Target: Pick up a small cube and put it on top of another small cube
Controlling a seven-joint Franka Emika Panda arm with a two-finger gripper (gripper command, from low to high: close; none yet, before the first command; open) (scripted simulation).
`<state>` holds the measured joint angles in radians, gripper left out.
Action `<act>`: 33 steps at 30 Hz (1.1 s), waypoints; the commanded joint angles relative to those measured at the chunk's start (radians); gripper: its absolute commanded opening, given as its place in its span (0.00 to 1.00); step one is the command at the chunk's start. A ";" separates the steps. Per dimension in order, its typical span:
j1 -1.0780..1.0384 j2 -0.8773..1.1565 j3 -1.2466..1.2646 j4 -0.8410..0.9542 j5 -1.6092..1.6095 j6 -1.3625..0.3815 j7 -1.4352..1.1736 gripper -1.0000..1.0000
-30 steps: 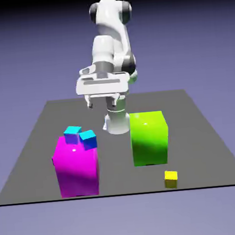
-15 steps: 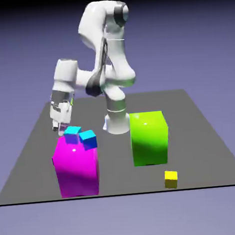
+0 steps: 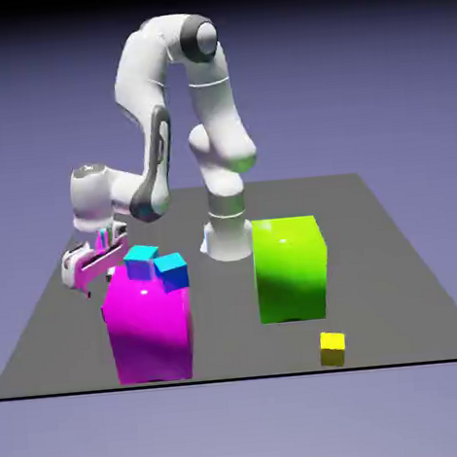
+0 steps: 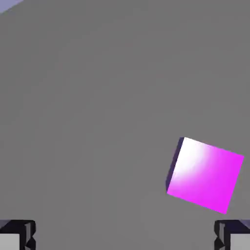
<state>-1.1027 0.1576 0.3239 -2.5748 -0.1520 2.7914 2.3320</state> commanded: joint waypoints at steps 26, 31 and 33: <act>0.034 0.055 -0.073 0.059 0.023 -0.121 -0.046 0.00; 0.160 0.075 -0.191 0.148 0.109 -0.228 -0.263 0.00; 0.210 0.083 -0.239 0.183 0.143 -0.271 -0.350 0.00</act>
<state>-0.8927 0.2403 0.0853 -2.3917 -0.0086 2.5213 1.9815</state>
